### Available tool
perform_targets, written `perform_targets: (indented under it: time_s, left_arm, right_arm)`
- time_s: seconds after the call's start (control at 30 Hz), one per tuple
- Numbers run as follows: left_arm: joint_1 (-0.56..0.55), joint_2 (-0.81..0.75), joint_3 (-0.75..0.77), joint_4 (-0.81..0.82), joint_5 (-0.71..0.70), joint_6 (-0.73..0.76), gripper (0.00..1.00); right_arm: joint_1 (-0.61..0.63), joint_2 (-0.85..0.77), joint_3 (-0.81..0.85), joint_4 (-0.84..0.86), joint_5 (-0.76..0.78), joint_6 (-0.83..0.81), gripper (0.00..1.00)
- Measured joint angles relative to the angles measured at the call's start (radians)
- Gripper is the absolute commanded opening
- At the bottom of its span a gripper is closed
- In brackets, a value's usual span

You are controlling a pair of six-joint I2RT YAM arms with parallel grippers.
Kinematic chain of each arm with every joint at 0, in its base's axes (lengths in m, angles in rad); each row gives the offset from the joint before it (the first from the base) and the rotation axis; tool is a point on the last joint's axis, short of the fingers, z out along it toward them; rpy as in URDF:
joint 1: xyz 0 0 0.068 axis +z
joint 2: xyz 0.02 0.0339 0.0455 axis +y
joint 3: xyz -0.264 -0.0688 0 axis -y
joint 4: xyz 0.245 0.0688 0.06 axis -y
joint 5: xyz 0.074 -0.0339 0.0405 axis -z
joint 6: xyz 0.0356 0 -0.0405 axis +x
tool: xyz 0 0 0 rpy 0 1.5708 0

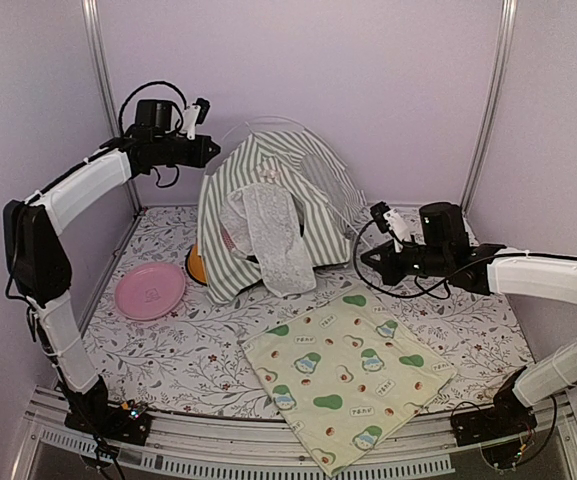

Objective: Set up the pet tent
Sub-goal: Attach the tent pole to the pole socket of the pet tent.

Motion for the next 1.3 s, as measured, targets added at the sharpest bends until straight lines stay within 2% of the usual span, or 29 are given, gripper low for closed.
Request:
perform_targets:
  time_s: [1.3]
  left_arm:
    - [0.006,0.000,0.000,0.000,0.003,-0.056,0.00]
  right_arm:
    - [0.000,0.000,-0.019,0.014,-0.042,0.012,0.02]
